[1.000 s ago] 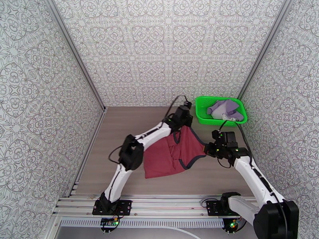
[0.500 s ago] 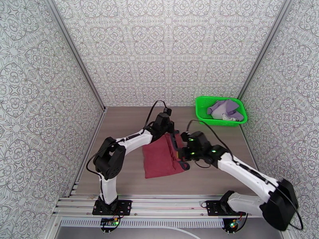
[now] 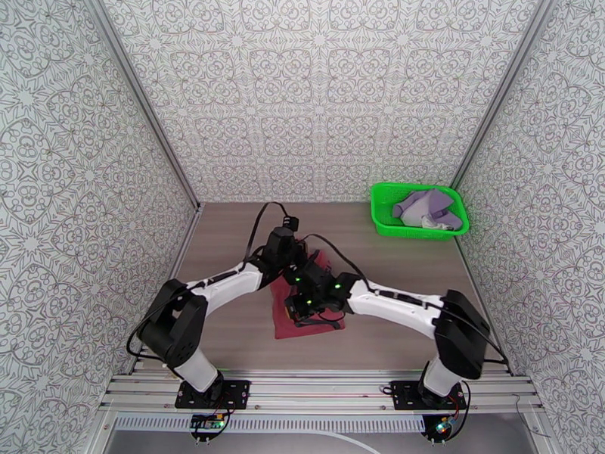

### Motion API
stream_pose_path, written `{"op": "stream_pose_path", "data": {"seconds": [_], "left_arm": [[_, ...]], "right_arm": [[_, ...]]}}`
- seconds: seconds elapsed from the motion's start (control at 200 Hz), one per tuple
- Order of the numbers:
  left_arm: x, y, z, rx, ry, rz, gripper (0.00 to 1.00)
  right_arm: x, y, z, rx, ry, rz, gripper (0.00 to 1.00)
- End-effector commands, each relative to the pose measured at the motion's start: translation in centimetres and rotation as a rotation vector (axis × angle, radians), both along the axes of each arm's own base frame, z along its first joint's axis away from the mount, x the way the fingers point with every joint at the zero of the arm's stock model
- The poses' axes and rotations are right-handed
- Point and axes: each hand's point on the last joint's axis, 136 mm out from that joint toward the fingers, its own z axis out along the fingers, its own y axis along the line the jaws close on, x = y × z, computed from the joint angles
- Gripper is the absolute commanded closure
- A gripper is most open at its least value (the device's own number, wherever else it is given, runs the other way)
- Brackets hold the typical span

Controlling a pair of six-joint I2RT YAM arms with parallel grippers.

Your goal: Fold and stack the mixed laundry pile

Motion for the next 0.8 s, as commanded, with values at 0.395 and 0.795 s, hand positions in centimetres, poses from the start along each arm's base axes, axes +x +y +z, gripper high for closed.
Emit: {"op": "stream_pose_path", "data": {"seconds": [0.395,0.795], "left_arm": [[-1.1,4.6,-4.4,-0.048,0.046,0.113,1.00],[-2.0,5.8,-6.6,-0.017,0.078,0.147,1.00]], "right_arm": [[-0.6,3.1,-4.6,-0.101,0.050,0.093,1.00],[-0.6,3.7,-5.9,-0.110,0.069,0.107,0.73]]}}
